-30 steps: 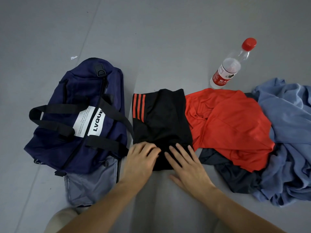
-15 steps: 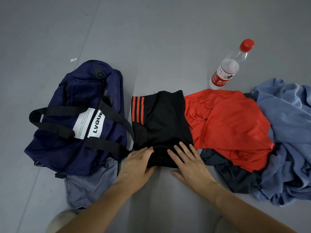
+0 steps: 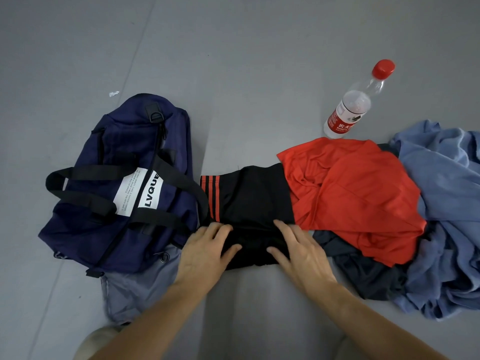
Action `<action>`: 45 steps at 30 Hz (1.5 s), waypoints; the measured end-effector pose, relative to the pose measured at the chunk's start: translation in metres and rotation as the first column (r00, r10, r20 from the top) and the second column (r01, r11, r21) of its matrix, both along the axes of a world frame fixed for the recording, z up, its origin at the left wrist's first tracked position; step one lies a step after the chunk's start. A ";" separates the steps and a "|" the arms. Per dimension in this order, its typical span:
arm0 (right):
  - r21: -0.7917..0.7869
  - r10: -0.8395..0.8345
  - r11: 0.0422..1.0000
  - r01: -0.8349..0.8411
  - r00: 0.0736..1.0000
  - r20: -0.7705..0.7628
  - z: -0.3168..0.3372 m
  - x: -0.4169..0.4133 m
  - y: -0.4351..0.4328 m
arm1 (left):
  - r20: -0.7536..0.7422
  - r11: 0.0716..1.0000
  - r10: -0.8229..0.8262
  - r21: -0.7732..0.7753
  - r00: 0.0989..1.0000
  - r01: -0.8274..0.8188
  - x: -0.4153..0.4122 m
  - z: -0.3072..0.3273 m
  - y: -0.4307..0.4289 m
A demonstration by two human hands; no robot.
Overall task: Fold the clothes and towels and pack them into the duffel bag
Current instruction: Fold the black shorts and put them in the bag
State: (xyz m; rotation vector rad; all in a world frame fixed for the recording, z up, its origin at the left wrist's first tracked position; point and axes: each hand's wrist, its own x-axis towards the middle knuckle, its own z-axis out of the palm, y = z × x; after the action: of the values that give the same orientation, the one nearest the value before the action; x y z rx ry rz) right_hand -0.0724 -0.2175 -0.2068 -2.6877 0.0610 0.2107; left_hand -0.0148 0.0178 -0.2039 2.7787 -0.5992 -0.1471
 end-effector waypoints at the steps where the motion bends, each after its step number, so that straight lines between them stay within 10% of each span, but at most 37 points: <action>1: -0.078 0.082 0.994 -0.072 0.988 0.134 -0.006 -0.002 0.001 | 0.088 0.999 -0.039 -0.012 0.995 0.040 -0.002 -0.004 -0.002; 4: -0.214 0.378 0.921 -0.326 0.883 0.279 -0.025 -0.012 0.002 | 0.185 0.976 -0.205 -0.035 0.961 0.215 -0.012 -0.015 -0.008; 11: -0.260 0.414 0.870 -0.419 0.907 -0.076 -0.043 -0.012 -0.007 | -0.181 0.949 -0.275 0.108 0.944 0.297 -0.019 -0.033 0.010; 20: -0.018 0.235 0.972 -0.235 0.971 0.043 -0.025 0.001 -0.006 | -0.293 0.986 -0.144 -0.124 0.945 0.111 0.003 -0.006 0.007; 26: 0.172 0.027 0.985 0.029 0.949 -0.313 0.002 0.005 -0.014 | -0.538 0.998 -0.011 -0.054 0.843 -0.022 0.012 0.011 0.012; 31: -0.156 0.145 0.982 -0.111 0.963 0.228 -0.016 -0.005 0.000 | -0.024 0.998 -0.058 0.022 0.998 0.058 0.007 -0.002 0.002; 34: -0.263 0.336 0.926 -0.271 0.910 0.245 -0.027 -0.015 0.006 | 0.249 0.976 -0.187 -0.062 0.950 0.209 -0.002 -0.020 -0.001; 40: -0.307 0.335 0.896 -0.321 0.942 -0.009 -0.037 -0.009 0.000 | -0.067 0.944 -0.267 0.180 0.961 0.275 -0.013 -0.029 0.012; 45: -0.290 0.325 0.916 -0.277 0.937 0.130 -0.032 0.003 0.002 | -0.273 0.977 -0.207 -0.006 0.939 0.213 0.011 0.005 -0.002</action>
State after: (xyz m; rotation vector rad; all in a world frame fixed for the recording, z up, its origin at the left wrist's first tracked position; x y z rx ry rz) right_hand -0.0698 -0.2155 -0.2386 -2.9633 -0.4134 0.0596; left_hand -0.0040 0.0155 -0.1989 2.6431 -0.8218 -0.5764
